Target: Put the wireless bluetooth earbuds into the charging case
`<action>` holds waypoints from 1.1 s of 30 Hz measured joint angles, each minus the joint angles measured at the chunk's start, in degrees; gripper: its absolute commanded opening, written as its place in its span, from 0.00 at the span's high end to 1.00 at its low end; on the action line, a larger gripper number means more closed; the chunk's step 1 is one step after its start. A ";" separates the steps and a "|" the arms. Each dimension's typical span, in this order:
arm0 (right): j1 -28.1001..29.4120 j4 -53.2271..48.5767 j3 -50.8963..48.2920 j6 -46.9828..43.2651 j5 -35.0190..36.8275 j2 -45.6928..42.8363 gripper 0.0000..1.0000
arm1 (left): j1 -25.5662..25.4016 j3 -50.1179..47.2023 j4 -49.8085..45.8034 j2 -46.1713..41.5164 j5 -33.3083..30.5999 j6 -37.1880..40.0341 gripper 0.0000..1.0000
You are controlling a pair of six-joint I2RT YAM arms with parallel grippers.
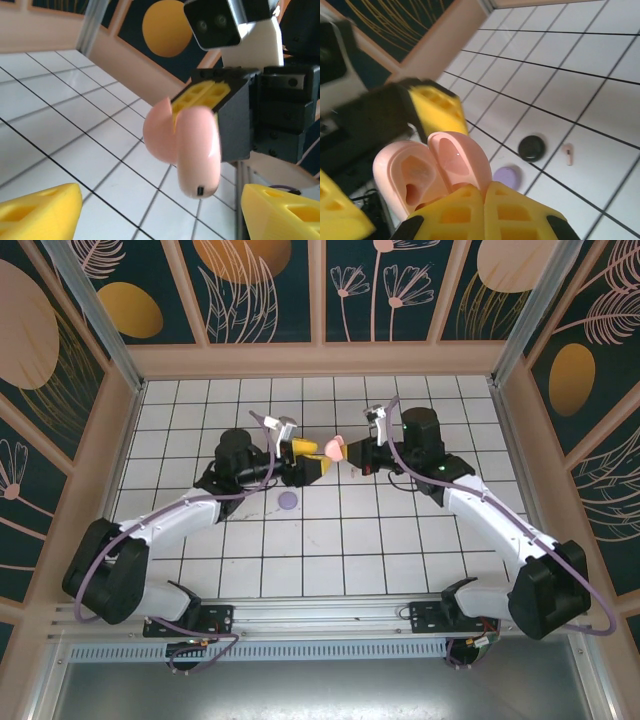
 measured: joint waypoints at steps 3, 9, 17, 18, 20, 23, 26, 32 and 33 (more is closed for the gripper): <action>-0.17 -5.05 2.56 -4.09 2.25 0.87 1.00 | 0.76 5.88 -9.35 -0.13 -0.09 6.62 0.16; -0.17 -13.62 6.36 -12.20 5.29 3.30 1.00 | 1.09 17.84 -28.20 2.91 3.56 19.06 0.18; -0.07 -21.09 9.68 -18.47 6.34 4.74 1.00 | 1.07 27.30 -48.57 9.92 9.18 30.77 0.30; -0.02 -21.46 9.94 -18.78 6.34 4.74 1.00 | 1.07 27.89 -50.01 10.47 9.64 31.52 0.30; 0.26 -21.86 10.49 -19.08 6.25 4.79 1.00 | 1.07 28.79 -52.61 11.34 10.75 32.92 0.30; 1.16 -22.01 11.13 -19.56 6.19 5.31 1.00 | 1.07 29.57 -55.17 12.24 12.28 34.14 0.31; 2.32 -21.99 11.43 -19.56 6.21 6.16 1.00 | 1.07 30.27 -56.59 12.98 13.73 34.86 0.31; 4.13 -22.03 11.98 -19.54 6.29 7.78 1.00 | 1.07 30.91 -57.86 13.57 15.45 35.50 0.33; 4.48 -22.08 12.17 -19.54 6.47 8.00 1.00 | 1.07 30.91 -58.03 13.62 15.65 35.50 0.34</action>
